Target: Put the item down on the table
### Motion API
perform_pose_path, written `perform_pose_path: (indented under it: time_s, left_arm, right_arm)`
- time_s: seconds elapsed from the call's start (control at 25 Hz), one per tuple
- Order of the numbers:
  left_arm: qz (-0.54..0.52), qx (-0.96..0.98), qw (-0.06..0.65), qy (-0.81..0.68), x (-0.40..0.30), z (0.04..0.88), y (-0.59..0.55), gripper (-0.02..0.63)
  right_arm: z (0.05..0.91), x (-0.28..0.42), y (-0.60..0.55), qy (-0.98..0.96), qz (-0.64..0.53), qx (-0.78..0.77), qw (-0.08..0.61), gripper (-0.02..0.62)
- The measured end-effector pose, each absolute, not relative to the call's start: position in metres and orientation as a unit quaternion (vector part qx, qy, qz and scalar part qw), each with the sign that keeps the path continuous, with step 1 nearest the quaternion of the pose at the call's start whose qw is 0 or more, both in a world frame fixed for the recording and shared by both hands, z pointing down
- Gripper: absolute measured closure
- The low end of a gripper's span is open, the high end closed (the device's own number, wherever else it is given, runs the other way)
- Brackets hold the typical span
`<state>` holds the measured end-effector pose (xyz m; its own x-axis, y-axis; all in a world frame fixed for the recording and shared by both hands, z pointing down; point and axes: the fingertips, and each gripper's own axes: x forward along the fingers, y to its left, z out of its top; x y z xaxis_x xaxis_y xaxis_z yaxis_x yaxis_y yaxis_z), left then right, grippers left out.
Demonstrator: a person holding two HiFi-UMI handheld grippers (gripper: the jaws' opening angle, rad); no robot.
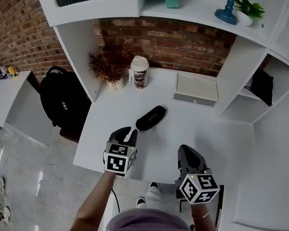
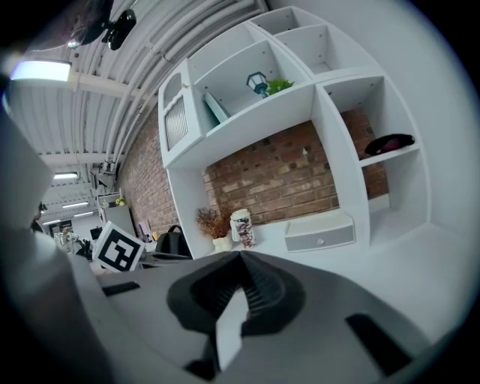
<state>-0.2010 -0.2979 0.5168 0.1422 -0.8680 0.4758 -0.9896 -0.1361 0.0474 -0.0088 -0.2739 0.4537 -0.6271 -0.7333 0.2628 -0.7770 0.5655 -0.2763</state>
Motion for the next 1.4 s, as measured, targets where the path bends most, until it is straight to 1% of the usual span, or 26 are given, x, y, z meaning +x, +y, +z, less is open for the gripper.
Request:
perform_pose_path:
  time_s: [0.32,0.52,0.8,1.4]
  left_arm:
    - [0.144,0.726,0.179,-0.649,-0.21,0.509,-0.263,0.575]
    - [0.109,0.715,0.196,-0.662,-0.217,0.503,-0.241,0.606]
    - [0.078,0.705,0.201,-0.676,-0.227,0.494,-0.219,0.606]
    - [0.068,0.713,0.189,-0.672,-0.225,0.483,-0.212,0.606]
  right_arm:
    - [0.454,-0.01,-0.267,-0.883,0.178,0.428,0.069,0.594]
    - [0.454,-0.015,-0.262,-0.886,0.171,0.424,0.074,0.594]
    - [0.455,-0.026,-0.259,-0.89,0.16,0.417,0.085,0.594]
    - [0.455,-0.027,-0.255,-0.893,0.153,0.415,0.084,0.594]
